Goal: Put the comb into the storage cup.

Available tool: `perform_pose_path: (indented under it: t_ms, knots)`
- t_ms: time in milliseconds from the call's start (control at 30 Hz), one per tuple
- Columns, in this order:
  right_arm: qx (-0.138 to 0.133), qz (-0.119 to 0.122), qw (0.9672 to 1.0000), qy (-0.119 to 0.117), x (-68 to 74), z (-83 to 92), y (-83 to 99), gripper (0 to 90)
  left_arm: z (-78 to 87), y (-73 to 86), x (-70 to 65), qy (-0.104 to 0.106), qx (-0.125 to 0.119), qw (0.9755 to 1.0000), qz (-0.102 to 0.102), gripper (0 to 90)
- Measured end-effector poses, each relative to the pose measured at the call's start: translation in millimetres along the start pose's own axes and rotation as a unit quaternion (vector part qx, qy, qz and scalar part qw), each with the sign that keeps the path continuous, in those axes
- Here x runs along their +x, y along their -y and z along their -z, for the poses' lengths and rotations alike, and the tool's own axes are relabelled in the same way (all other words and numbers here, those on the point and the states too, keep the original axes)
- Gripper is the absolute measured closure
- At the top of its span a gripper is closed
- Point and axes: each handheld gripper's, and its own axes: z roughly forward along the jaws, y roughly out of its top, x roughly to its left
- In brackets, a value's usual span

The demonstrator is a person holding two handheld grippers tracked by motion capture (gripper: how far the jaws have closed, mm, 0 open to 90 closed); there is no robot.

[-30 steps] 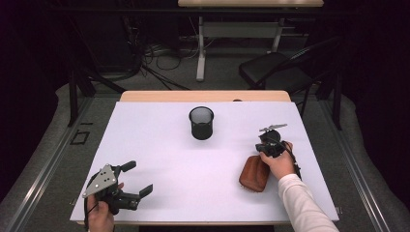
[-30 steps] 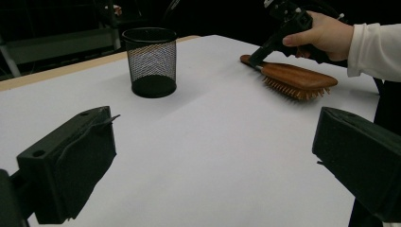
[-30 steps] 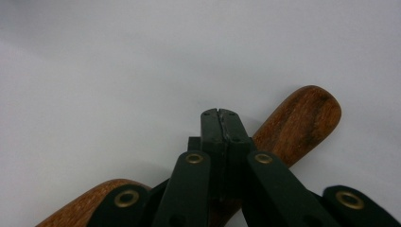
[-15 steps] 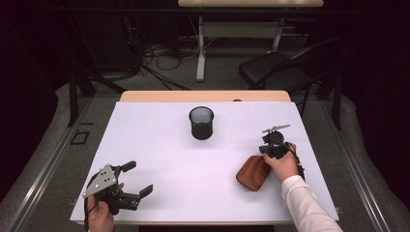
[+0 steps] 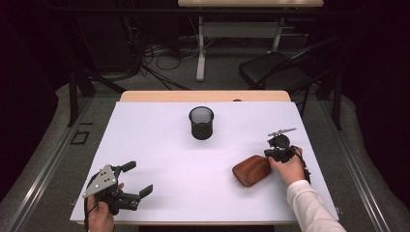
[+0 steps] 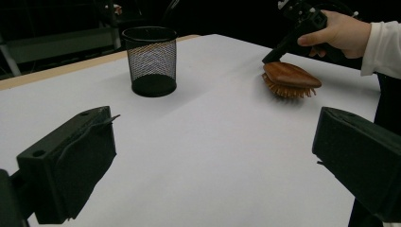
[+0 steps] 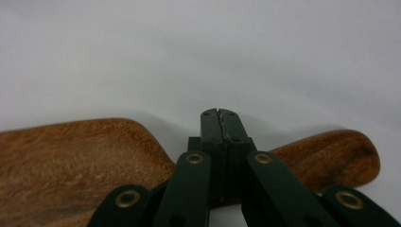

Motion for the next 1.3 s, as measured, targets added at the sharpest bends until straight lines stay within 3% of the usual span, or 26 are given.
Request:
perform_pose_path:
  t_ms: [433, 733, 1133, 1300]
  knots:
    - [-0.006, 0.002, 1.0000, -0.001, -1.9, 15.2, 23.0, 90.0, -0.9, 0.1, -0.6, 0.000, 0.001, 1.0000, -0.001, 0.3]
    - [-0.019, -0.013, 0.9997, -0.012, -2.4, 25.6, 41.3, 90.0, -0.5, 0.0, -0.7, 0.000, 0.004, 1.0000, -0.001, 0.3]
    - [-0.032, -0.027, 0.9987, -0.030, 5.2, 37.5, 63.9, 90.0, -0.5, -0.1, -1.3, -0.001, 0.005, 1.0000, -0.002, 0.3]
    - [-0.038, -0.022, 0.9987, -0.027, 9.1, 41.8, 69.2, 90.0, -0.5, -0.1, -1.5, 0.000, 0.004, 1.0000, -0.003, 0.3]
